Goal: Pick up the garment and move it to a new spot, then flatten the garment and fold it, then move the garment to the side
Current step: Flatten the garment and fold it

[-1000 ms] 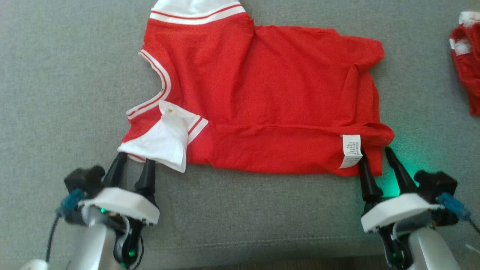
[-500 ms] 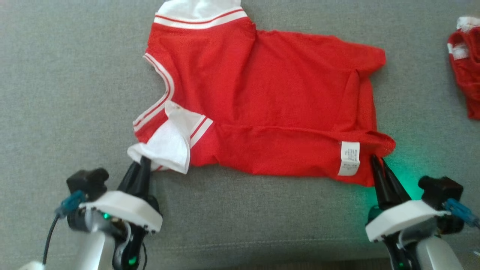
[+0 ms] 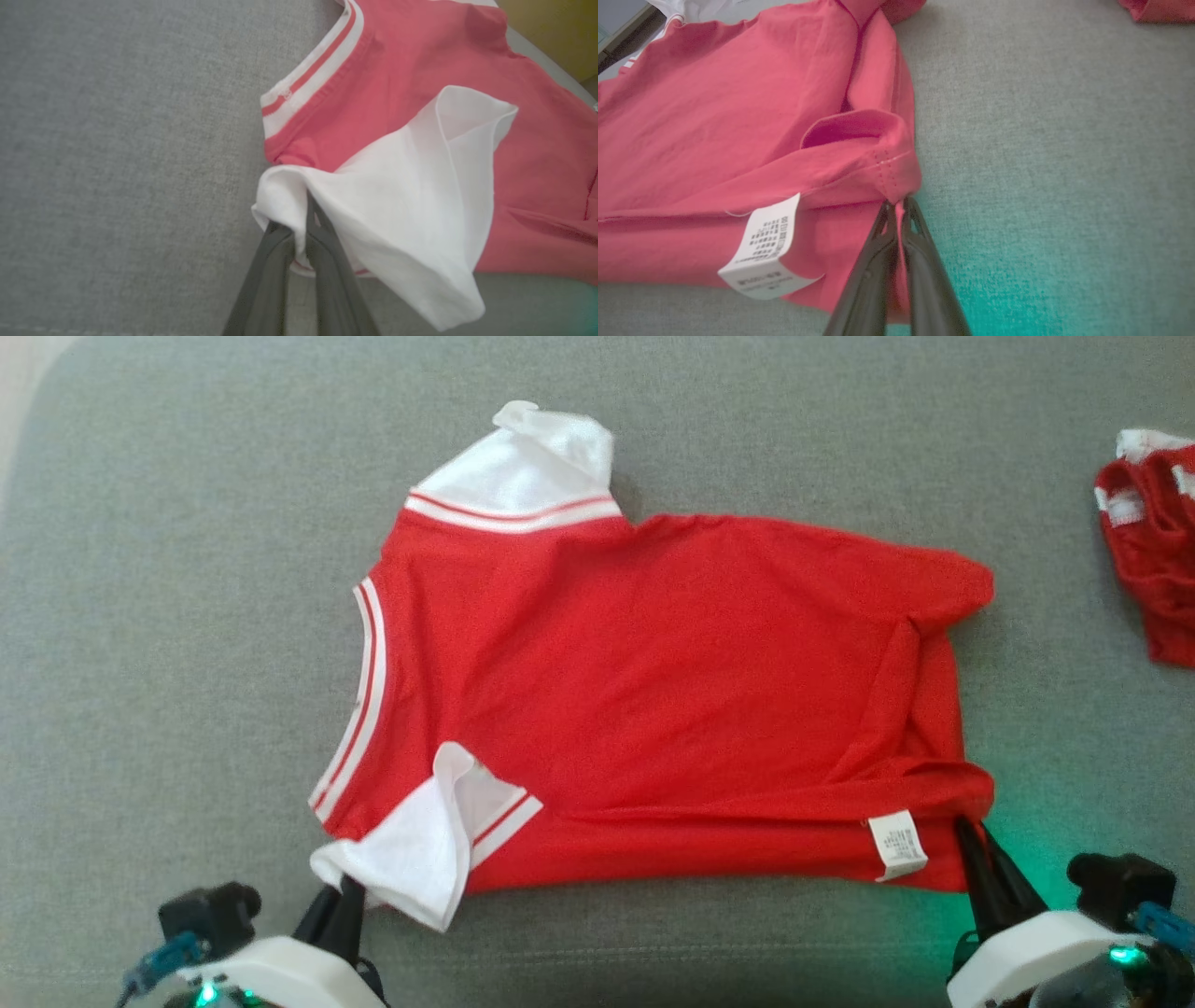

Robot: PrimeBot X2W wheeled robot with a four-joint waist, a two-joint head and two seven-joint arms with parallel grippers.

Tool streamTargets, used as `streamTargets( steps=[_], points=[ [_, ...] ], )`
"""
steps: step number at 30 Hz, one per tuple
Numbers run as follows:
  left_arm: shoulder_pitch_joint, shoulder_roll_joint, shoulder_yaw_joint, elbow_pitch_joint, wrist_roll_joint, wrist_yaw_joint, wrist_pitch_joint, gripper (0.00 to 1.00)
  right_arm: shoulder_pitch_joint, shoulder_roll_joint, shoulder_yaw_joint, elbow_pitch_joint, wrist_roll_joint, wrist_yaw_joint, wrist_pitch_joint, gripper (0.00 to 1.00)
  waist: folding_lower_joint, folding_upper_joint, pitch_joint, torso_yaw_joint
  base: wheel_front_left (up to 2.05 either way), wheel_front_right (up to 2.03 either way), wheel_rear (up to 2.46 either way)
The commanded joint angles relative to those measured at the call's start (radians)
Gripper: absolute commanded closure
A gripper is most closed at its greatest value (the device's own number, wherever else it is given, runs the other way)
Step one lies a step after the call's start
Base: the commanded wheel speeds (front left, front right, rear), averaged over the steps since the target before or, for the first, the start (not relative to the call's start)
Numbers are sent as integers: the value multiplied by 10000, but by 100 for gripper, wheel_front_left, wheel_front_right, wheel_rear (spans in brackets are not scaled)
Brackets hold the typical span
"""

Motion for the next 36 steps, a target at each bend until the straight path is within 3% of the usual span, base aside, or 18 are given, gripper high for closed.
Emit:
streamTargets(
  steps=[1,2,3,4,13,21,29,36],
  points=[
    [-116,40,371,-337,-46,64,16,100,35,-276,158,-190,120,35,4,100,0,0,-106,21,0,0,0],
    [-130,-41,265,-360,-66,38,-56,100,35,-289,209,-92,199,35,50,76,0,0,-185,57,0,0,0],
    [-186,-75,226,-331,-19,77,-125,51,12,-291,257,-60,240,35,78,33,0,0,-228,65,0,0,0],
    [-257,-109,165,-294,31,103,-177,0,-35,-296,283,-78,252,35,19,0,0,0,-269,66,0,0,0],
    [-813,-176,-19,-716,884,446,-1443,0,-411,-247,-33,-1494,-380,35,-935,0,0,0,-628,-109,0,0,0],
    [-930,-68,-11,-1471,1343,830,-1738,0,-537,18,-146,-3112,-1168,35,-922,0,0,0,-978,-198,0,0,0],
    [-1185,258,28,-2325,2536,1455,-2470,0,-270,295,-110,-3889,-1455,35,-643,0,0,0,-1154,-166,0,0,0],
    [-1120,242,-36,-2365,2645,1628,-2447,0,-199,406,-49,-4063,-1458,35,-551,0,0,0,-1089,-199,0,0,0]
  ],
)
